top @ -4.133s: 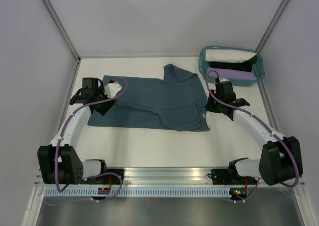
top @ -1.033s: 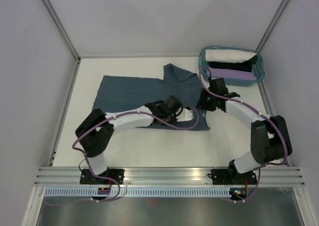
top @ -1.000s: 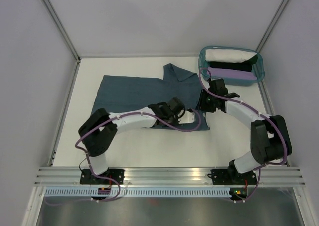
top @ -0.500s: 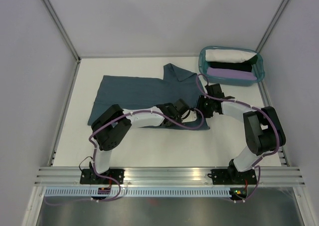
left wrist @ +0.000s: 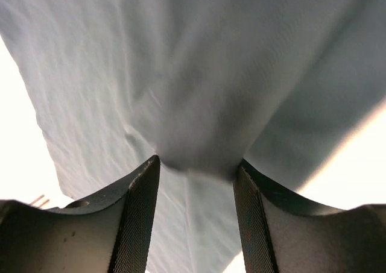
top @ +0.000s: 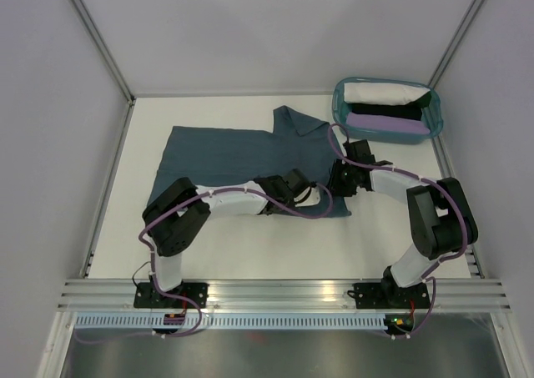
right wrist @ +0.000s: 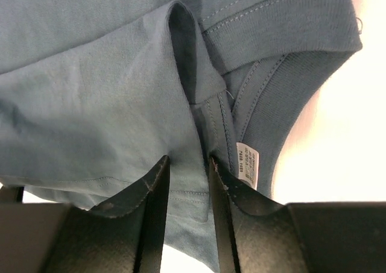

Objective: Roll the t-shirts
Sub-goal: Fold the tshirt

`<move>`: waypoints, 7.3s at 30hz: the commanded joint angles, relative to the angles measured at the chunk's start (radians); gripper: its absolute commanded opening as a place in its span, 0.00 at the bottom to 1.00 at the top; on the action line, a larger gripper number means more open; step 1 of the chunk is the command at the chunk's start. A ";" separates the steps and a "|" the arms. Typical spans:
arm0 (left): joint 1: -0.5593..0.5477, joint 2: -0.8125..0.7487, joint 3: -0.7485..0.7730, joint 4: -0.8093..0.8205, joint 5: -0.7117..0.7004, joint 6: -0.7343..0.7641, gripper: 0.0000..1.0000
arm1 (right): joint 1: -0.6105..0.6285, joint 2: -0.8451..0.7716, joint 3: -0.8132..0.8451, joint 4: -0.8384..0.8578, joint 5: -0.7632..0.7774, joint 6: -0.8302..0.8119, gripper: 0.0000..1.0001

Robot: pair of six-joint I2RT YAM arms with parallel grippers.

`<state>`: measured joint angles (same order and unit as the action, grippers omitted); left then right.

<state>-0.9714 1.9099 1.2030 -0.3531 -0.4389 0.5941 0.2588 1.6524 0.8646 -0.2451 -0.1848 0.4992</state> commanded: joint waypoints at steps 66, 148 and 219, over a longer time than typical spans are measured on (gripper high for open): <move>1.002 -0.440 -0.358 -0.204 0.385 0.406 0.61 | -0.023 -0.370 -0.234 -0.174 0.145 0.053 0.57; 1.007 0.204 0.654 -0.477 0.443 -0.166 0.66 | 0.227 0.413 1.011 -0.411 0.550 -0.292 0.57; 1.077 0.051 0.456 -0.502 0.586 0.099 0.02 | 0.238 0.157 0.599 -0.387 0.699 -0.303 0.00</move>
<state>0.1070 2.0342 1.7176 -0.9089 0.2073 0.6304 0.4747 1.9133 1.5352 -0.6151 0.4530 0.1650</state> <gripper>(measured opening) 0.033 0.010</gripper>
